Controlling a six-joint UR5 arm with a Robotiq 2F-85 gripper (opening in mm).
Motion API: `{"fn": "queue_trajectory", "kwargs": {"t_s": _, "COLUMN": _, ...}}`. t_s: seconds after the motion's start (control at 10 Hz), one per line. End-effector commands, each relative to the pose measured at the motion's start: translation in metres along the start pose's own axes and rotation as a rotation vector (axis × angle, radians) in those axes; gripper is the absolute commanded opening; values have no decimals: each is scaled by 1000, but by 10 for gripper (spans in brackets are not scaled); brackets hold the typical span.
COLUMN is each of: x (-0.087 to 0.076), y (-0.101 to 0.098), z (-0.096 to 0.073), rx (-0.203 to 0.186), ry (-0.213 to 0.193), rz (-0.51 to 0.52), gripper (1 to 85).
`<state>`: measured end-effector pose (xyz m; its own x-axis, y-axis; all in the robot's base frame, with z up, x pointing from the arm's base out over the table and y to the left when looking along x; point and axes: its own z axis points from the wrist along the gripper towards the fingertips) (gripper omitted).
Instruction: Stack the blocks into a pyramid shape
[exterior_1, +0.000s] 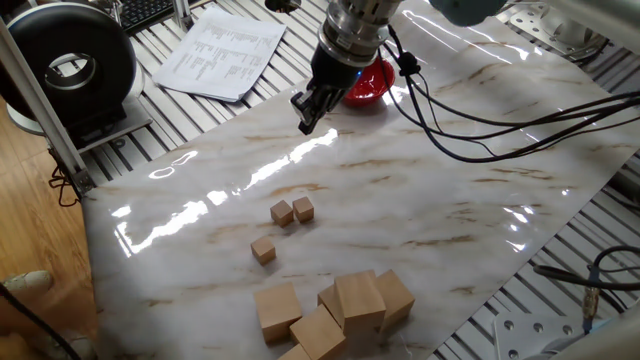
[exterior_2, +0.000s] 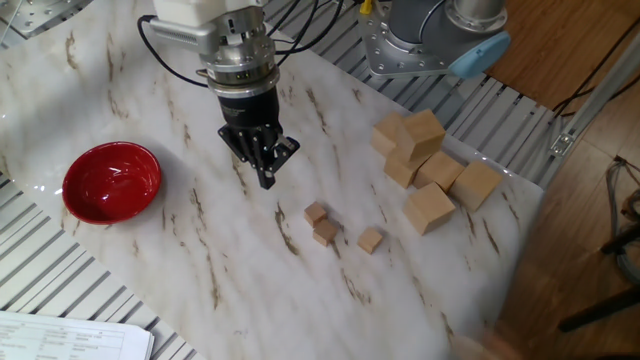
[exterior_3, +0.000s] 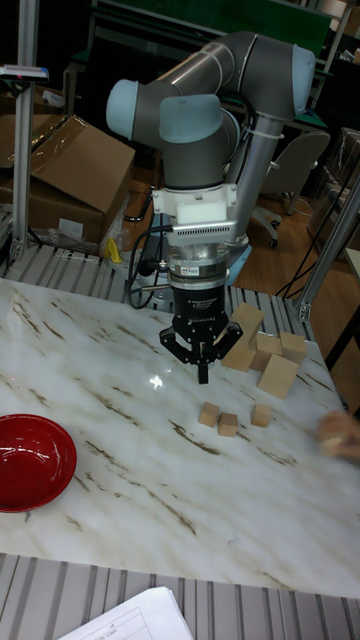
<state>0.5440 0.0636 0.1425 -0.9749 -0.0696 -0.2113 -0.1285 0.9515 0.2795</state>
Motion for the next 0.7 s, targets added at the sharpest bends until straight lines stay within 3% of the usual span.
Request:
{"fn": "queue_trajectory", "kwargs": {"t_s": 0.0, "x": 5, "y": 2, "z": -5, "rx": -5, "ry": 18, "rz": -13, "gripper": 7}}
{"fn": "queue_trajectory", "kwargs": {"t_s": 0.6, "x": 11, "y": 1, "z": -7, "rx": 4, "ry": 40, "rz": -43, "gripper": 7}}
